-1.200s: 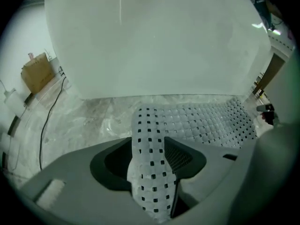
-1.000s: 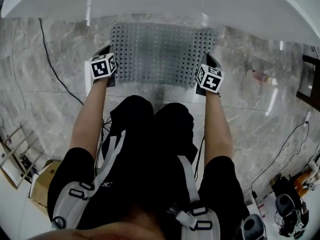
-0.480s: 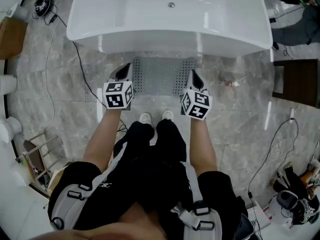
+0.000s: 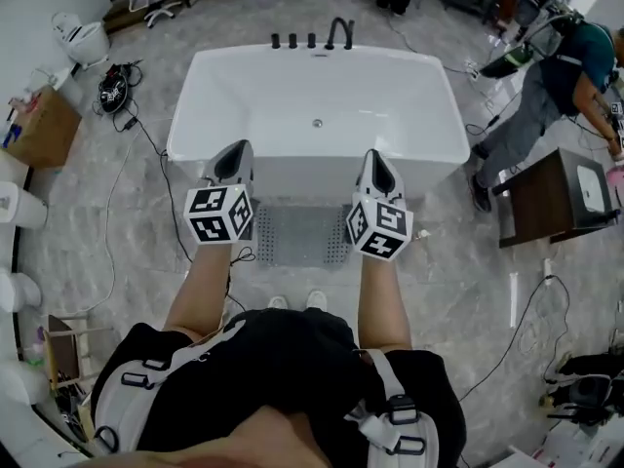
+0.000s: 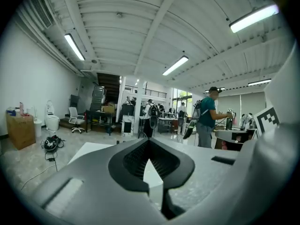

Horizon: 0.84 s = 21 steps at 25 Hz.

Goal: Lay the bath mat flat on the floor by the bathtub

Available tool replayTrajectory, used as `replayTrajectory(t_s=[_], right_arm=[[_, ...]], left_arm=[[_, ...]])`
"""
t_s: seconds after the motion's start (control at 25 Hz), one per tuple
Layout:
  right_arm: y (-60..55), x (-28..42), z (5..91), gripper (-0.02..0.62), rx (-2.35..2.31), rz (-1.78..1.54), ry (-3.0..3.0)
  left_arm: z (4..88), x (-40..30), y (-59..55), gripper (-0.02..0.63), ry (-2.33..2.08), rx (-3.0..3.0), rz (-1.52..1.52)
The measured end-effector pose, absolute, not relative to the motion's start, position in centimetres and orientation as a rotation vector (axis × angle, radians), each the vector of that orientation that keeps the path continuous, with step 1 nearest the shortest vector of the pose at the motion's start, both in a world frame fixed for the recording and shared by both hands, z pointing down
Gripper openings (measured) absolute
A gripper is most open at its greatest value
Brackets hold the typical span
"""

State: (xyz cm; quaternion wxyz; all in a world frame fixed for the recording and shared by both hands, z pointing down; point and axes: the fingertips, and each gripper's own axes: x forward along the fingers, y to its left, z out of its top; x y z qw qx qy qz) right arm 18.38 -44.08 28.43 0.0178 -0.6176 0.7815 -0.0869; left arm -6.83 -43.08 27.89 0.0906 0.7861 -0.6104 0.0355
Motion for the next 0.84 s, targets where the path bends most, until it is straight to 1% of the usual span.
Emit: replayTrajectory(t_s=[0.28, 0.56, 0.84], right_arm=[[-42.3, 19.4, 24.9, 0.005, -1.887, -0.196, 2.4], [-40.9, 18.1, 25.1, 0.005, -1.888, -0.172, 2.391], [-39.9, 22.7, 24.7, 0.006, -1.869, -0.178, 2.396]], left_arm=[[25.7, -7.1, -41.8, 0.002, -1.818, 2.35, 0.066], [25.2, -8.3, -40.5, 0.002, -1.816, 2.383, 0.058], [24.5, -3.2, -39.2, 0.002, -1.815, 2.395, 0.069]])
